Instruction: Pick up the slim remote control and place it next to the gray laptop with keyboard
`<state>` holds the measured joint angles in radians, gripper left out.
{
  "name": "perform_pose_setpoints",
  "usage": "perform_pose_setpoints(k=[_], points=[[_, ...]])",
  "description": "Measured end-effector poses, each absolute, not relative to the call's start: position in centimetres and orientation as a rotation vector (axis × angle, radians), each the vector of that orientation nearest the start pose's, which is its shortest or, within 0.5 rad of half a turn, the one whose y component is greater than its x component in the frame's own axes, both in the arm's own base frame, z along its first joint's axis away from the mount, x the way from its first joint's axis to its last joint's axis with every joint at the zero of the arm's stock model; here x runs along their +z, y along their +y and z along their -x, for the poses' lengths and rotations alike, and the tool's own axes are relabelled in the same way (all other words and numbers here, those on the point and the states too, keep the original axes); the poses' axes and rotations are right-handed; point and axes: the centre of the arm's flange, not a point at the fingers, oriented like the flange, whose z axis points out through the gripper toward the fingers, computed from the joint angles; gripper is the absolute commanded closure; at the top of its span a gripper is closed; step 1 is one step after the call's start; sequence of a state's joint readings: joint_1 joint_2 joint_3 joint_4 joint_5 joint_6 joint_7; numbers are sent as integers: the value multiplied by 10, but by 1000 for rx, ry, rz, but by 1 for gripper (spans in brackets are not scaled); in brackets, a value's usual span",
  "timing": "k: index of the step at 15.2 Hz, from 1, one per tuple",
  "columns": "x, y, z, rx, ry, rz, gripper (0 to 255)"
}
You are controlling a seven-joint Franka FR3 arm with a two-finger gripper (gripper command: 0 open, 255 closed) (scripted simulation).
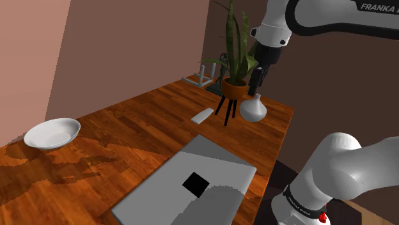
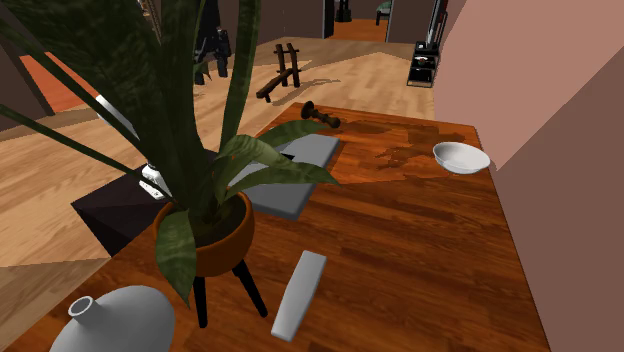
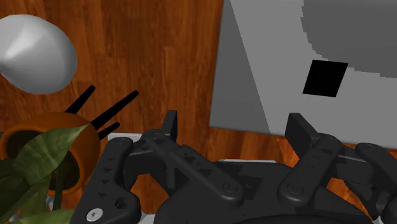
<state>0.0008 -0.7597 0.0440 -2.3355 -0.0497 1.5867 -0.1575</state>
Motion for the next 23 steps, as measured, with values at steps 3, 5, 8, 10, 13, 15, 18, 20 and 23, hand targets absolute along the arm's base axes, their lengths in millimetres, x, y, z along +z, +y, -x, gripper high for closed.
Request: perform_pose_setpoints(k=[3,5,8,10,13,15,18,20,23], points=[[586,2,-319,-8,-374,3198,0],[570,-16,-329,-6,-477,3180,0],[548,-45,-342,-6,-645,3144,0],[531,-62,-353,-5,-760,3113,0],[506,-87,-375,-4,-928,3061,0],[490,-105,-387,-5,-1038,3021,0],[463,-127,-409,-4,-1200,2952,0],[449,-142,-426,-4,-1306,2903,0],[444,-156,-456,-91,-1477,2852,0]])
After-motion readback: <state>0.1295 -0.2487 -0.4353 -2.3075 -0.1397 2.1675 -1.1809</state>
